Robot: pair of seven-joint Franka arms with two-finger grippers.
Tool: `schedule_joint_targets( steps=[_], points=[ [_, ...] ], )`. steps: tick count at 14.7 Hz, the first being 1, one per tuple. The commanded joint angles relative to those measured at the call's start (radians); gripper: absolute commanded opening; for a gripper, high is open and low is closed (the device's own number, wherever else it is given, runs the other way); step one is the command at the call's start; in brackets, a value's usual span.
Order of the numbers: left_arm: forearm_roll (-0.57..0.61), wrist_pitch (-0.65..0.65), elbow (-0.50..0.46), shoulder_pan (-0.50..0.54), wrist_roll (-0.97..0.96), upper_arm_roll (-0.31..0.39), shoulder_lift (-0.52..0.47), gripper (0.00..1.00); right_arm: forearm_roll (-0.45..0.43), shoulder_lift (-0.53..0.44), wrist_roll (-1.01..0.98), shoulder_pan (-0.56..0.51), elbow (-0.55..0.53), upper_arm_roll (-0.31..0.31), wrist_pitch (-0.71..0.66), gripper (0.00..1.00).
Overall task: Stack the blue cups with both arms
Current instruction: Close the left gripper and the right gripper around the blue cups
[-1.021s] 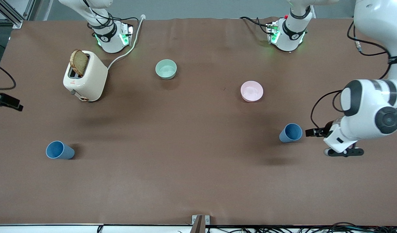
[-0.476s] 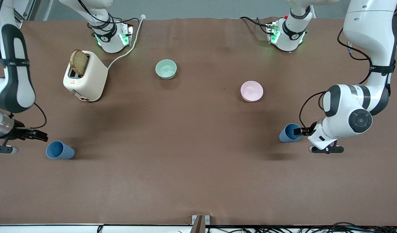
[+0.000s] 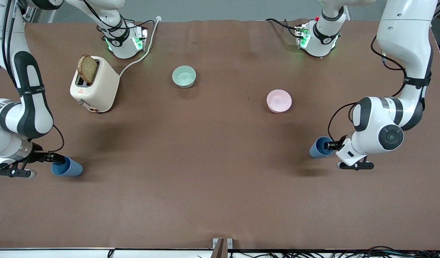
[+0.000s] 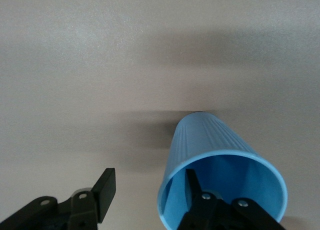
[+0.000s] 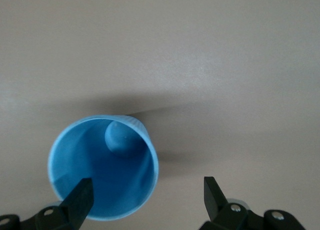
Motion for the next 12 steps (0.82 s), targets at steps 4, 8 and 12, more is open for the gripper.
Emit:
schedule_joint_targets(
  steps=[4, 8, 12],
  points=[
    [0.012, 0.006, 0.007, -0.004, 0.013, -0.007, 0.001, 0.01, 0.054, 0.054, -0.022, -0.021, 0.033, 0.015, 0.042, 0.68],
    [0.014, -0.004, 0.024, -0.010, 0.032, -0.010, -0.021, 0.01, 0.065, 0.053, -0.021, -0.018, 0.038, 0.015, 0.039, 0.02],
    [0.014, -0.076, 0.151, -0.050, 0.029, -0.027, -0.068, 0.01, 0.064, 0.050, -0.021, -0.015, 0.044, 0.013, 0.035, 0.01]
  ],
)
